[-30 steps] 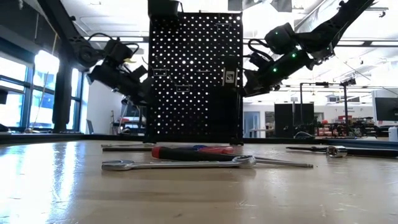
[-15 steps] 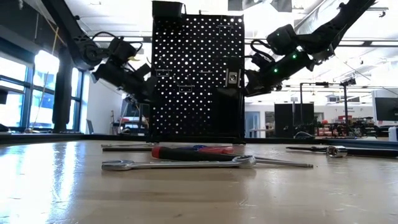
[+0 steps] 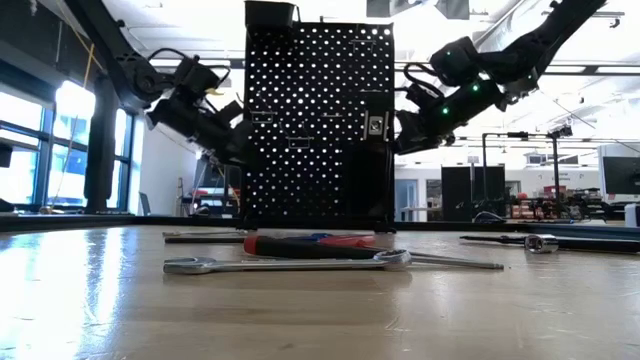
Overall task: Hang tools onto peg board
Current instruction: Adjust the pegboard, then put the socket into the top black bin on the pegboard
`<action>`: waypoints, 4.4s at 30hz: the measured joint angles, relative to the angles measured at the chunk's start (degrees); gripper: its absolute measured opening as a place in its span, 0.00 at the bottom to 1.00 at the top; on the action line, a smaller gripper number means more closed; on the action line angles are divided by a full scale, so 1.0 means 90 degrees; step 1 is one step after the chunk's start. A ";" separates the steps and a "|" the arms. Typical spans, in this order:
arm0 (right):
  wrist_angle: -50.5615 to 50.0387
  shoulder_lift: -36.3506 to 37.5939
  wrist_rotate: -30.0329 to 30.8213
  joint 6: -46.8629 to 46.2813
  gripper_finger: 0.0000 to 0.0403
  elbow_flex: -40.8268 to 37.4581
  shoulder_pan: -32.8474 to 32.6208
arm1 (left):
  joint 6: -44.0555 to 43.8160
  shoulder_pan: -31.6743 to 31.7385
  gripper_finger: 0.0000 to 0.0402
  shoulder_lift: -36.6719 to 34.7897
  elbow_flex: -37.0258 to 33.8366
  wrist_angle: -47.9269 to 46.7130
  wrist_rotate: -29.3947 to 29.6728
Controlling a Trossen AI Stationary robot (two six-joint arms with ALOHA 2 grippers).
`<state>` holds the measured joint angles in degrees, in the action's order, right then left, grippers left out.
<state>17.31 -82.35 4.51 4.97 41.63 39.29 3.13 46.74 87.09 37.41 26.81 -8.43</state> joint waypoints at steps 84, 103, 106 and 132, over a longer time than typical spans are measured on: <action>-0.4941 -0.1306 0.3469 -0.8686 0.41 -0.0364 -0.8431 | -0.0312 -0.5629 0.41 0.0493 -0.0015 -0.1518 0.0479; -0.4744 -0.1352 0.3882 -0.8445 0.23 -0.0384 -0.8279 | -0.0304 -0.5629 0.41 0.0493 -0.0015 -0.1277 0.0486; -0.4719 -0.1352 0.3878 -0.8309 0.23 -0.0377 -0.8279 | -0.0482 -0.5614 0.41 0.0493 -0.0015 -0.0898 0.0441; -0.3677 -0.0505 0.6160 -0.0230 0.23 0.1652 -0.7862 | -0.3273 -0.4602 0.41 0.0488 -0.0005 0.3219 -0.1509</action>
<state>-15.79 -86.89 59.95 2.90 56.49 -31.47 -26.32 5.32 91.48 37.36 55.78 -22.01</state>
